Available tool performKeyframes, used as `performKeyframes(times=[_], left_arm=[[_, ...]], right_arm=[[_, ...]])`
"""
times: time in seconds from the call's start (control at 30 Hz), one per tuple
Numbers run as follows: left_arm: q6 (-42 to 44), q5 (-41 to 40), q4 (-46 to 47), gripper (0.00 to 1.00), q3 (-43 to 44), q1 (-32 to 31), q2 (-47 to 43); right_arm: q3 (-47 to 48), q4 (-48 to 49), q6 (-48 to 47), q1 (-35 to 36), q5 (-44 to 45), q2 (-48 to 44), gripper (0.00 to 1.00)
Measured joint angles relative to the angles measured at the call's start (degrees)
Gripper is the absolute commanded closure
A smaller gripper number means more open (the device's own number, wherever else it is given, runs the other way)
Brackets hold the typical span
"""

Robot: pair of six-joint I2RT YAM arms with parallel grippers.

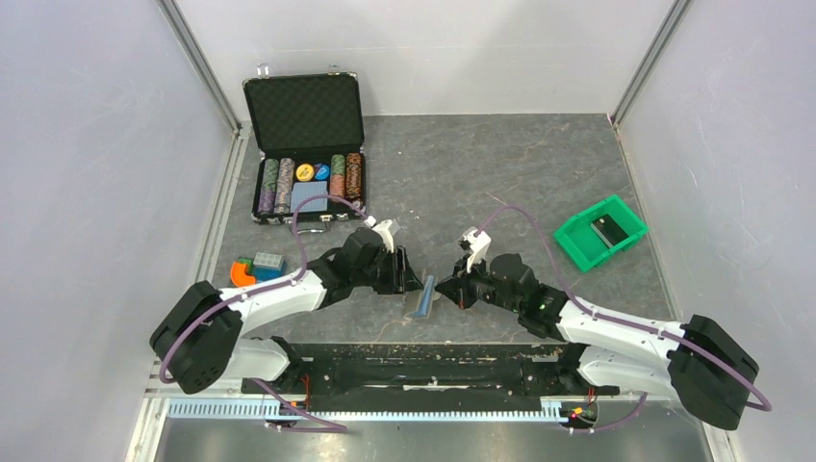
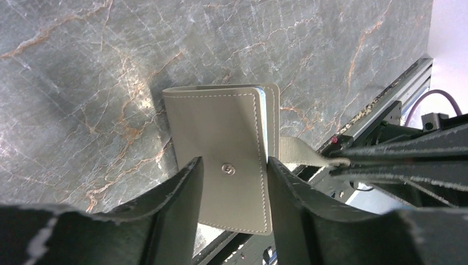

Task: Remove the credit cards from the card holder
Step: Open the card holder at the center of the board.

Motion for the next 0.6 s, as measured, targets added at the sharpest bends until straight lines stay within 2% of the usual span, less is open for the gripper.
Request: performKeyframes(times=[0.3, 0.6], left_arm=[[-0.13, -0.57, -1.77, 0.55, -1.51, 0.0, -1.7], [-0.13, -3.8, -6.49, 0.45, -1.44, 0.0, -4.33]], right_arm=[[-0.02, -3.98, -1.25, -3.32, 0.92, -3.04, 1.0], [-0.02, -5.29, -1.9, -3.87, 0.37, -3.76, 1.0]])
